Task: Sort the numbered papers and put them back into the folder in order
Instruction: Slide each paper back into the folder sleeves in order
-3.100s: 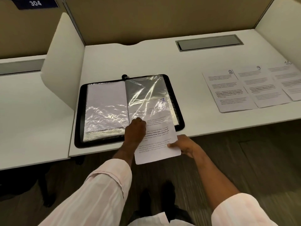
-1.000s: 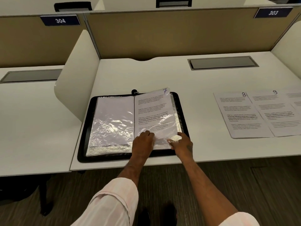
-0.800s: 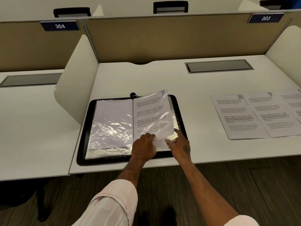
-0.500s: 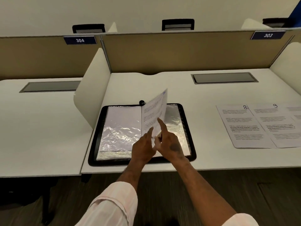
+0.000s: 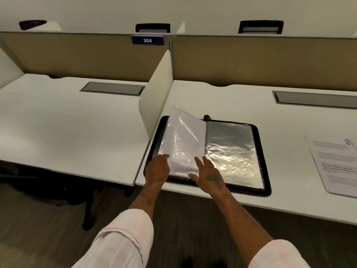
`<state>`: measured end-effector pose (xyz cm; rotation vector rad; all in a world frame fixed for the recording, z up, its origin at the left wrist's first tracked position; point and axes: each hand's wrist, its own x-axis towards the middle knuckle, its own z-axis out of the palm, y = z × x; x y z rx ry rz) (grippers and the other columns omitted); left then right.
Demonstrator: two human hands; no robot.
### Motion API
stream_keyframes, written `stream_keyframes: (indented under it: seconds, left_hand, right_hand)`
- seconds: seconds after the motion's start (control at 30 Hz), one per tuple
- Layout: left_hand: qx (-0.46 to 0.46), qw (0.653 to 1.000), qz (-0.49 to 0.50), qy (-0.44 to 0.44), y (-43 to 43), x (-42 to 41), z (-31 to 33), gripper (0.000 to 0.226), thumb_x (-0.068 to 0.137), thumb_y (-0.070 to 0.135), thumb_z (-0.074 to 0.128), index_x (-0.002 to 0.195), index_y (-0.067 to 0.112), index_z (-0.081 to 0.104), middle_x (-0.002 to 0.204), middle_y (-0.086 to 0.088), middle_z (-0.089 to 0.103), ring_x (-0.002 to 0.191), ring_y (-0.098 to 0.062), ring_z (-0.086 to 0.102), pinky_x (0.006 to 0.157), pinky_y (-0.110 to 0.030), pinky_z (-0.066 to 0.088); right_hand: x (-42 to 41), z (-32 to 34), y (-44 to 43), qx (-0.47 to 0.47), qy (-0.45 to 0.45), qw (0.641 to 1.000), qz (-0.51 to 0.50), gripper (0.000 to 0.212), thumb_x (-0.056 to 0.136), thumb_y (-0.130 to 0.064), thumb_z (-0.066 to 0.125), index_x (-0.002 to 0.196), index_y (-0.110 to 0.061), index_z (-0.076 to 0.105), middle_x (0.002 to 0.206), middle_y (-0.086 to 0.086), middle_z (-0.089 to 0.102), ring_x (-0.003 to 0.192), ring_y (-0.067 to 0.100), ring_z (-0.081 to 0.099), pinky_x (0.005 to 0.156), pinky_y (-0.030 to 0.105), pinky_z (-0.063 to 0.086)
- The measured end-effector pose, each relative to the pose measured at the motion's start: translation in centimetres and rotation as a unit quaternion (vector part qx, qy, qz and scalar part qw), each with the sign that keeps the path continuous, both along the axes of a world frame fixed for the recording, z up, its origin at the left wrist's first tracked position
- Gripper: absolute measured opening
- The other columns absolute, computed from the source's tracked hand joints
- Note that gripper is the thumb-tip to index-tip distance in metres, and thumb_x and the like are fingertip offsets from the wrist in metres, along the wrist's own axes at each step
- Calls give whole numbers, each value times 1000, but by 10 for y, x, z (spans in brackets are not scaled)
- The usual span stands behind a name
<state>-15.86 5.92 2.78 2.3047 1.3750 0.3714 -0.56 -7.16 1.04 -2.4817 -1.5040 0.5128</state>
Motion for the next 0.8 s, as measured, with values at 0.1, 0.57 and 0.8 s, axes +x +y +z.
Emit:
stream_keyframes:
  seconds: [0.1, 0.57, 0.8]
  left_hand:
    - [-46, 997, -4, 66, 8, -17, -7, 40, 100, 15, 45, 138, 20, 54, 140, -4, 56, 126, -22, 52, 103, -32, 40]
    - [-51, 948, -120, 291, 23, -14, -17, 59, 96, 27, 47, 151, 20, 29, 160, -11, 16, 144, -33, 24, 111, -49, 33]
    - [86, 951, -200, 220, 17, 56, 27, 78, 100, 56, 35, 156, 22, -7, 163, -11, -15, 150, -30, -12, 120, -51, 6]
  right_hand:
    - [-4, -18, -3, -100, -7, 995, 21, 81, 93, -67, 34, 155, -28, -1, 161, 8, -15, 149, 31, -9, 117, 52, 9]
    - [0, -11, -10, -128, -46, 990, -21, 87, 88, -76, 21, 154, -28, -7, 160, 13, -19, 148, 34, -8, 116, 57, 9]
    - [54, 38, -33, -35, -92, 991, -94, 115, 52, -87, -30, 152, -32, -13, 156, 10, -30, 147, 31, -17, 116, 56, 2]
